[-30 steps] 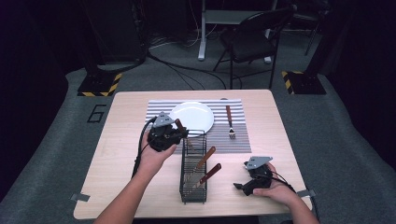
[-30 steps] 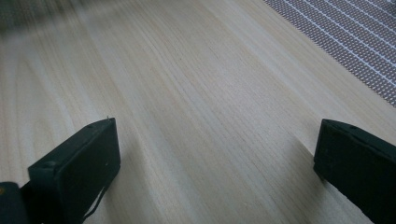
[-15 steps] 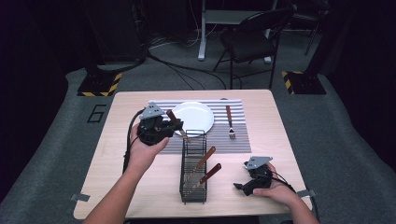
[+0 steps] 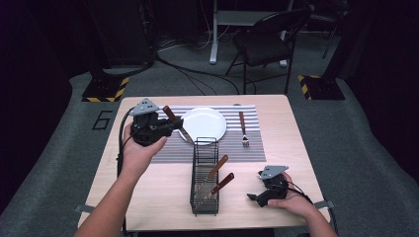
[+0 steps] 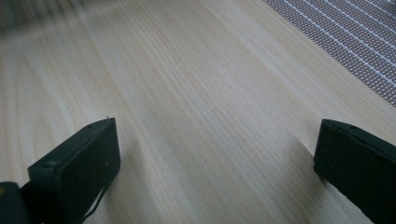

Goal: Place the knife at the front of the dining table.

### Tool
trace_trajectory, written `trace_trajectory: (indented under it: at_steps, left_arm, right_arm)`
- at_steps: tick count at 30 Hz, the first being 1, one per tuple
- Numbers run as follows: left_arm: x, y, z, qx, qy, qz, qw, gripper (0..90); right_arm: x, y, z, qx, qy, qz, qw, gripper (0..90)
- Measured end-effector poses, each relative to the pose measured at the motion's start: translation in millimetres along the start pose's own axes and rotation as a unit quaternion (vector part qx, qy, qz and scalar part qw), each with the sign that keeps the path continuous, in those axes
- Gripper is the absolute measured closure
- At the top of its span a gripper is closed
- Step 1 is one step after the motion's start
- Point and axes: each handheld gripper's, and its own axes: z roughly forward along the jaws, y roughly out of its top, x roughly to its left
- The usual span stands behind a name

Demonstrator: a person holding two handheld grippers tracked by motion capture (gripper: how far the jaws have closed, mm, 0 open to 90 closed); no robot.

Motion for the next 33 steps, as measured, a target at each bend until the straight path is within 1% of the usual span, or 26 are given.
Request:
trace_trajectory:
  at_steps: [2,3,4,9,11,12,14,15,16,17,18,19,20,21,22,23,25,26,27,28,29,30,31,32,33]
  left_arm:
    - [2.1,2.0,-3.0,0.000,0.004,0.000,1.0000,79.9]
    - [4.5,3.5,-6.1,0.000,0.009,0.005,1.0000,79.9]
    - [4.5,3.5,-6.1,0.000,0.009,0.005,1.0000,79.9]
    - [13.2,4.5,-13.0,-0.002,0.023,0.004,0.9997,79.9]
    - [19.4,3.0,-15.3,-0.002,0.031,-0.001,0.9995,80.0]
    - [19.4,3.0,-15.3,-0.002,0.031,-0.001,0.9995,80.0]
    - [26.6,-0.5,-15.6,-0.003,0.044,-0.012,0.9989,80.0]
    - [29.5,-2.1,-15.2,-0.002,0.046,-0.015,0.9988,80.0]
    - [29.5,-2.1,-15.2,-0.002,0.046,-0.015,0.9988,80.0]
    - [35.0,-6.1,-13.9,0.000,0.053,-0.022,0.9983,80.0]
    - [35.0,-6.1,-13.9,0.000,0.053,-0.022,0.9983,80.0]
    - [39.5,-9.1,-12.6,0.003,0.056,-0.028,0.9980,80.0]
    - [39.5,-9.1,-12.6,0.003,0.056,-0.028,0.9980,80.0]
    - [44.2,-12.7,-10.4,0.003,0.061,-0.034,0.9975,80.0]
    - [44.2,-12.7,-10.4,0.003,0.061,-0.034,0.9975,80.0]
    - [49.3,-16.8,-8.3,0.006,0.067,-0.040,0.9969,80.0]
    - [53.1,-20.1,-6.7,0.008,0.071,-0.046,0.9963,80.0]
    - [53.1,-20.1,-6.7,0.008,0.071,-0.046,0.9963,80.0]
    - [57.2,-24.0,-5.0,0.009,0.077,-0.050,0.9957,80.1]
    - [57.2,-24.0,-5.0,0.009,0.077,-0.050,0.9957,80.0]
    - [59.9,-26.6,-4.2,0.011,0.082,-0.050,0.9953,80.0]
    - [61.7,-28.8,-3.2,0.013,0.087,-0.052,0.9947,80.1]
    - [65.7,-33.1,-1.0,0.019,0.097,-0.054,0.9936,80.1]
    - [65.7,-33.1,-1.0,0.019,0.097,-0.054,0.9936,80.1]
    - [71.3,-39.0,1.8,0.025,0.106,-0.059,0.9924,80.1]
  right_arm:
    - [0.0,0.0,0.0,0.000,0.000,0.000,1.0000,0.0]
    - [0.1,0.0,-0.1,0.000,0.000,0.001,1.0000,0.0]
    - [0.1,0.0,-0.1,0.000,0.000,0.001,1.0000,0.0]
    - [0.0,0.0,0.0,0.000,0.000,0.000,1.0000,0.0]
    - [0.1,0.0,-0.1,0.000,0.000,0.000,1.0000,0.0]
    - [0.1,0.0,-0.1,0.000,0.000,0.000,1.0000,0.0]
    - [0.0,0.0,0.0,0.000,0.000,0.000,1.0000,0.0]
    - [0.0,0.0,0.0,0.000,0.000,0.000,1.0000,0.0]
    - [0.0,0.0,0.0,0.000,0.000,0.000,1.0000,0.0]
    - [0.0,0.0,0.0,0.000,0.000,0.000,1.0000,0.0]
    - [0.0,0.0,0.0,0.000,0.000,0.000,1.0000,0.0]
    - [0.0,0.0,0.0,0.000,0.000,0.000,1.0000,0.0]
    - [0.0,0.0,0.0,0.000,0.000,0.000,1.0000,0.0]
    - [0.0,0.0,0.0,0.000,0.000,0.000,1.0000,0.0]
    - [0.0,0.0,0.0,0.000,0.000,0.000,1.0000,0.0]
    - [0.0,0.0,0.0,0.000,0.000,0.000,1.0000,0.0]
    - [-0.1,0.0,0.0,0.000,0.000,0.000,1.0000,0.0]
    - [0.0,0.0,0.0,0.000,0.000,0.000,1.0000,0.0]
    - [0.0,0.0,0.0,0.000,0.000,0.000,1.0000,0.0]
    - [0.0,0.0,0.0,0.000,0.000,0.000,1.0000,0.0]
    - [0.0,0.0,0.0,0.000,0.000,0.000,1.0000,0.0]
    - [0.0,0.0,0.0,0.000,0.000,0.000,1.0000,0.0]
    - [0.1,0.0,-0.1,0.000,0.000,0.000,1.0000,0.0]
    - [-0.1,0.0,0.0,0.000,0.000,0.000,1.0000,0.0]
    - [0.0,0.0,0.0,0.000,0.000,0.000,1.0000,0.0]
